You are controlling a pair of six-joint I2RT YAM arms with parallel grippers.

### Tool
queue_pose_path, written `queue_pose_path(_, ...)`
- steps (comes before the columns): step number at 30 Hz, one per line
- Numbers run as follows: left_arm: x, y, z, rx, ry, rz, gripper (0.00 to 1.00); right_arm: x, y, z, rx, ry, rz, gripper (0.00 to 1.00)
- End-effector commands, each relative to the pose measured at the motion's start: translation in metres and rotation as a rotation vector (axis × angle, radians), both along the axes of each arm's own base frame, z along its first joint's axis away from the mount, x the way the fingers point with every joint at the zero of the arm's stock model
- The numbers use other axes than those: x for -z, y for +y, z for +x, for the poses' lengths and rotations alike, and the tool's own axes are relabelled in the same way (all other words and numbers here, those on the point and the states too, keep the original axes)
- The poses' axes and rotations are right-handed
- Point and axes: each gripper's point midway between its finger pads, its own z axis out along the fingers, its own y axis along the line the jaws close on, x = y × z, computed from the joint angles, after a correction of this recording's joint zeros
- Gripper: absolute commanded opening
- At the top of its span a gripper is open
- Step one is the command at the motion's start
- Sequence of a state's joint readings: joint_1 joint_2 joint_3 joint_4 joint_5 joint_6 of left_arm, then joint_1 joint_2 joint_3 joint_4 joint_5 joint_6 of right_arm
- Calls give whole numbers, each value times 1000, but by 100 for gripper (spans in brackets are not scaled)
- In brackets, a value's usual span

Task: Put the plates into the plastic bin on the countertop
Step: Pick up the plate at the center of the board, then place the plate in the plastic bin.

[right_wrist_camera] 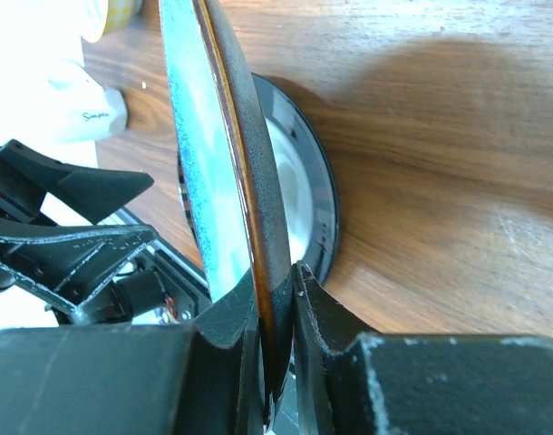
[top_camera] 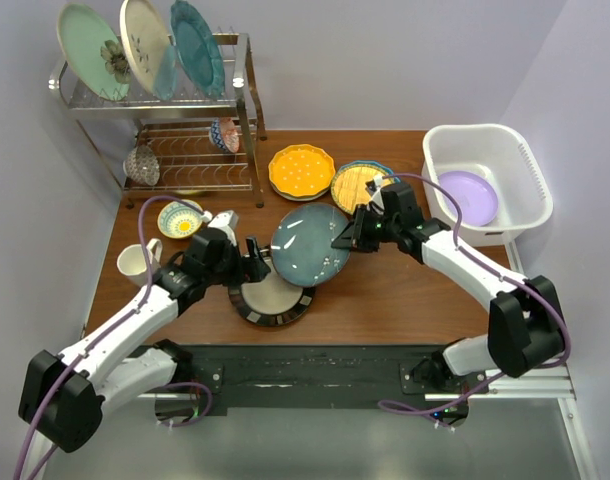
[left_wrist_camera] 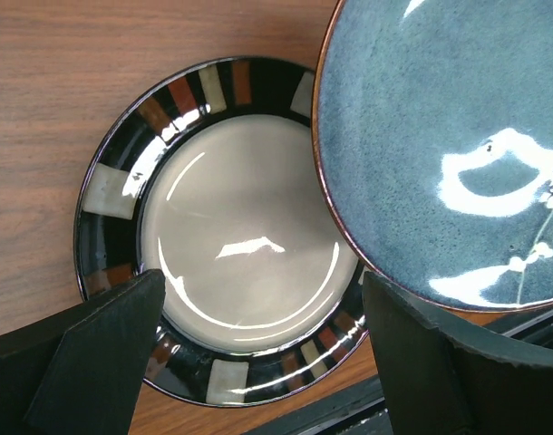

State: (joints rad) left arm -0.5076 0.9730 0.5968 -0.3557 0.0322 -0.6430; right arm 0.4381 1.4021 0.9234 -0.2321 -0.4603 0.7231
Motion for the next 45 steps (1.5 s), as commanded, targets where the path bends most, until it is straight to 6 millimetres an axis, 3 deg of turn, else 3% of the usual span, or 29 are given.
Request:
queue_pose_path(1,-29,-4,11,4,-94,-25,95,-74,17,15,-5,-173,157,0)
queue_pose_path(7,-20,-11,11,14,-93,-61,95,-71,0,4,45,-183,107,0)
queue_pose_path(13,-20,-13,12,37,-98,-59,95,-89,-13,5,103,-240,82,0)
queue_pose_path(20,-35,-10,18,23,-131,-41,95,-112,-23,17,154,-305,48,0)
queue_pose_path(26,-37,-11,19,33,-141,-40,95,-118,-39,30,206,-315,48,0)
queue_pose_path(36,-27,-14,18,55,-112,-34,95,-125,-91,55,317,-328,33,0)
queue_pose_path(45,-26,-13,18,50,-118,-32,95,-142,-118,73,364,-354,40,0)
